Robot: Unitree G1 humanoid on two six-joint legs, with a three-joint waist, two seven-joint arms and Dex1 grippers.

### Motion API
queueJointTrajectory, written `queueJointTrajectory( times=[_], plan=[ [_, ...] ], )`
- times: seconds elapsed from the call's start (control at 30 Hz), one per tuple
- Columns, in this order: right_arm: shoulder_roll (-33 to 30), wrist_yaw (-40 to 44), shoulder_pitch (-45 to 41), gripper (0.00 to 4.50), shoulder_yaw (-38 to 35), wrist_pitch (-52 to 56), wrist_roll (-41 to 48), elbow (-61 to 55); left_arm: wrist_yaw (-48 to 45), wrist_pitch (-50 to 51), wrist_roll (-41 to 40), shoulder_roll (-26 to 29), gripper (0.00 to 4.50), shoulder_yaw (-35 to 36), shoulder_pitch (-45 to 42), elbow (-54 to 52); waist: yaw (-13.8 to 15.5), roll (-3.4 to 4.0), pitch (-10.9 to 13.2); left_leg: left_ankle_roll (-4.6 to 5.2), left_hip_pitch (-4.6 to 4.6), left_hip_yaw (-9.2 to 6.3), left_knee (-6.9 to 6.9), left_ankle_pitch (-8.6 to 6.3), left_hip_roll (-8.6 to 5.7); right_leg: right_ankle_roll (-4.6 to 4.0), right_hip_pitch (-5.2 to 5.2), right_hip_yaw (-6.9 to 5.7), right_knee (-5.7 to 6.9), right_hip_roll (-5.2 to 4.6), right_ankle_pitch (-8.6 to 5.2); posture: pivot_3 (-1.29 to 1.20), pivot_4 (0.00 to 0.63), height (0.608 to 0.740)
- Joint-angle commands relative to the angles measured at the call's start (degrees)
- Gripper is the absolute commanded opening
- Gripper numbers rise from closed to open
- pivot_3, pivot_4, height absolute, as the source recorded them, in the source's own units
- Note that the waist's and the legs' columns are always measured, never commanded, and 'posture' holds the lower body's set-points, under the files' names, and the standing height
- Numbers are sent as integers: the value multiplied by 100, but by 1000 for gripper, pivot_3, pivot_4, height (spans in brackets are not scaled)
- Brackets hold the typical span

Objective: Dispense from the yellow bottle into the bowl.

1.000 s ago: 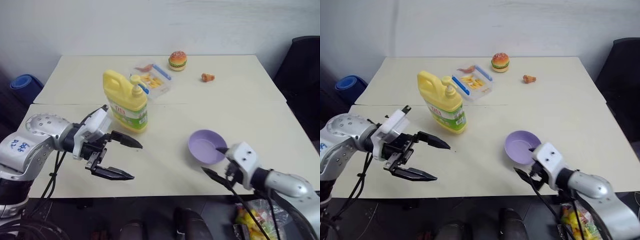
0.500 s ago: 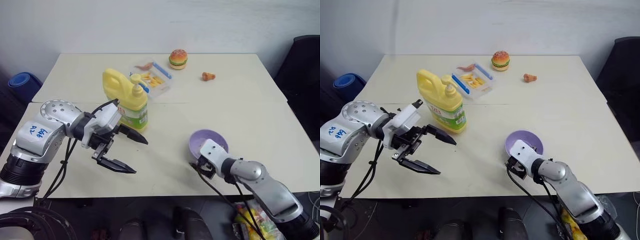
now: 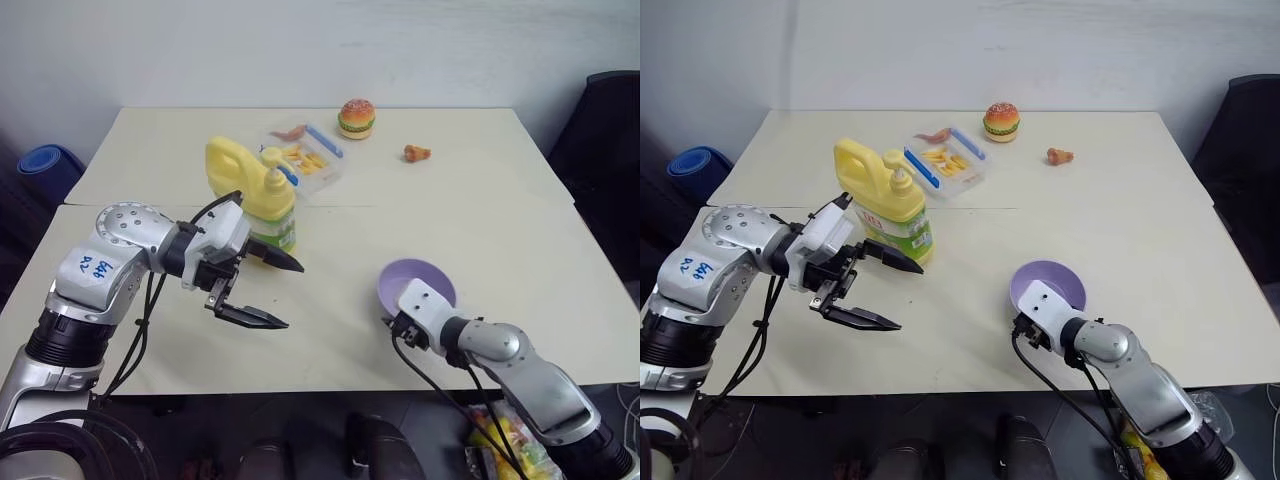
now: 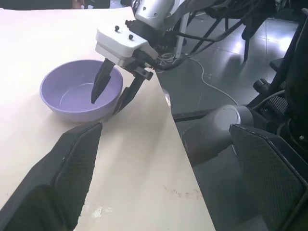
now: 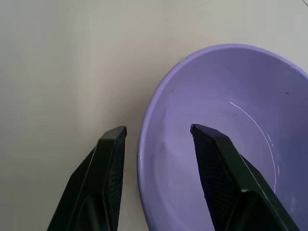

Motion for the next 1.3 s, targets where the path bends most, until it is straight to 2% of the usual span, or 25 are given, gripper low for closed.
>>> queueJointTrajectory(
  times=[0.03, 0.1, 0.23, 0.27, 0.47, 0.57, 0.67, 0.77, 0.97, 1.07, 1.13, 1.3],
  plan=[
    [45, 37, 36, 2030, -88, -140, -84, -55, 5, -84, 37, -15, 4500, 145, -176, -18, 1, 0, 0, 0, 0, 0, 0, 0, 0, 0, 0, 0, 0, 0, 0, 0, 150, 740],
    [71, 30, 67, 1616, -91, -143, -104, -37, -4, -84, 54, -30, 4500, 141, -229, 20, 2, 0, 0, 0, 0, 0, 0, 0, 0, 0, 0, 0, 0, 0, 0, 0, 150, 740],
    [120, 18, 129, 239, -97, -160, -130, -50, -26, -87, 84, -59, 4500, 134, -344, 106, 2, 0, 0, 0, -1, 1, 0, 0, -2, 0, 0, -1, 0, 0, 0, 0, 150, 740],
    [130, 17, 140, 58, -110, -159, -132, -75, -26, -67, 79, -70, 4500, 139, -378, 127, 2, -1, 0, 0, -1, 0, 0, 0, -2, 0, 0, -1, 0, 0, 0, 0, 150, 740],
    [35, 48, 168, 58, -221, -143, -192, -348, 6, -78, 137, -117, 4500, 165, -456, 247, 3, -1, -1, 0, 0, 0, 2, 0, -1, 0, 0, -1, 2, 0, 0, 0, 150, 740],
    [-288, 353, -31, 58, -322, -121, -166, -553, 125, -21, 107, -141, 4500, 295, -560, 342, 3, -1, 0, 0, 0, 1, 3, 0, -2, 1, 0, -2, 2, 0, 0, 0, 150, 740],
    [-729, 908, -522, 58, -450, -219, -27, -562, 262, 220, -77, -112, 4500, 563, -844, 493, -4, -6, 3, 2, -3, 2, 11, 0, -2, 4, -1, -5, 2, 0, 3, 0, 150, 740],
    [-921, 1515, -1374, 58, -424, -329, 172, -217, 387, 569, -300, -46, 4500, 927, -1330, 832, -12, -7, 4, 3, -2, 3, 18, 1, 0, 5, -2, -7, 3, 3, 3, 0, 150, 740],
    [-514, 2492, -3090, 58, 84, -297, 469, 624, 343, 406, -64, 159, 4500, 1208, -2130, 1859, -17, -7, 4, 2, 0, 4, 16, 1, 1, 3, -3, -25, 12, 7, 2, 0, 150, 740],
    [-84, 2988, -4080, 0, 578, -600, 310, 1409, 210, -211, 396, 167, 3945, 1061, -2675, 2993, -24, -8, 5, 3, -5, 11, 25, 0, -2, 4, -4, -41, 13, 6, 3, 0, 150, 740],
    [170, 3226, -4603, 0, 825, -805, 192, 1972, 39, -375, 553, 49, 3390, 942, -3007, 3537, -37, -8, 5, 3, -9, 17, 33, 0, -3, 5, -7, -44, 19, 6, 3, 0, 150, 740],
    [527, 3682, -5282, 0, 1133, -1243, -19, 2856, -126, -1032, 1029, -330, 1858, 711, -3513, 4450, -10, -8, 4, 4, -52, 21, 59, 0, -3, 4, -18, -80, 20, -3, 3, 0, 150, 740]
  ],
)
